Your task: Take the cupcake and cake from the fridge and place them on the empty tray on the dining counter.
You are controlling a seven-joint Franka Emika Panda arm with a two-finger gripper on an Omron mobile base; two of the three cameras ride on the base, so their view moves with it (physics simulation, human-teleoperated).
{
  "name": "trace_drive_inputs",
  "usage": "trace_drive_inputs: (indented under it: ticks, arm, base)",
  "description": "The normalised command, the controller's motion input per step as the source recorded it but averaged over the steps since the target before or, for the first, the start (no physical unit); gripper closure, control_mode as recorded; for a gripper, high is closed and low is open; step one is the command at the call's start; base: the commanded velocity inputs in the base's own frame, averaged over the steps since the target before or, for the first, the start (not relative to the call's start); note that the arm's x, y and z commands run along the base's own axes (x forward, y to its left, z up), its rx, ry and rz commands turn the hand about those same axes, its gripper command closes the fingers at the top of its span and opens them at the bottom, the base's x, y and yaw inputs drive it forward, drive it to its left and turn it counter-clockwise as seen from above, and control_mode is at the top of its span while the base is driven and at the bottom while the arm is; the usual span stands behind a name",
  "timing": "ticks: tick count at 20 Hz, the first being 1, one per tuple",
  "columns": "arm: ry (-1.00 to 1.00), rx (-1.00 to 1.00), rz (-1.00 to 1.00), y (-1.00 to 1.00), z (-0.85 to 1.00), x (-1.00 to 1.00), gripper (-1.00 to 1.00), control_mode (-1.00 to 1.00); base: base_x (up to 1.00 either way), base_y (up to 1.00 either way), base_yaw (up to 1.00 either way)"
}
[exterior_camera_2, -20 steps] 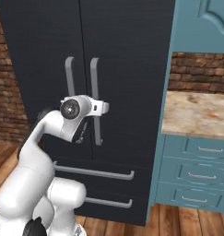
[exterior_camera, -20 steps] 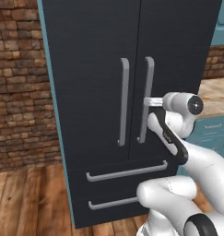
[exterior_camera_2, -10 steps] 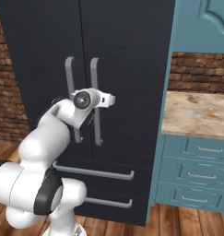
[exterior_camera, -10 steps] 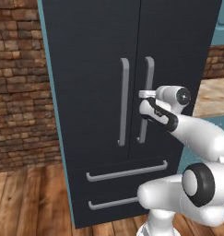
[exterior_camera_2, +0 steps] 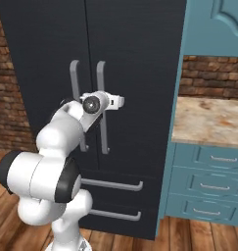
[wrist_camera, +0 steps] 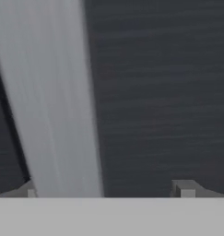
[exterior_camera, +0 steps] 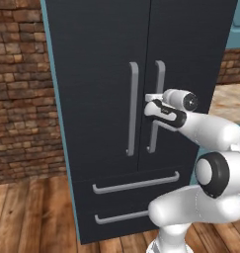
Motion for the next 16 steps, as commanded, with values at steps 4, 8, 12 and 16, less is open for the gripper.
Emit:
trace_drive_inputs:
  ticks: [4, 8, 12, 16]
  arm:
    - [0.15, 0.00, 0.00, 0.03, 0.00, 0.69, 1.00, -1.00]
    - [0.12, 0.00, 0.00, -0.04, 0.29, -0.44, 1.00, -1.00]
    - [0.07, 0.00, 0.00, -0.35, 0.34, -0.94, 1.00, -1.00]
    - [0.07, 0.00, 0.00, -0.79, 0.22, -1.00, 1.00, -1.00]
  base:
    - [0.00, 0.00, 0.00]
    - [0.00, 0.00, 0.00]
    - [0.00, 0.00, 0.00]
    - [0.00, 0.00, 0.00]
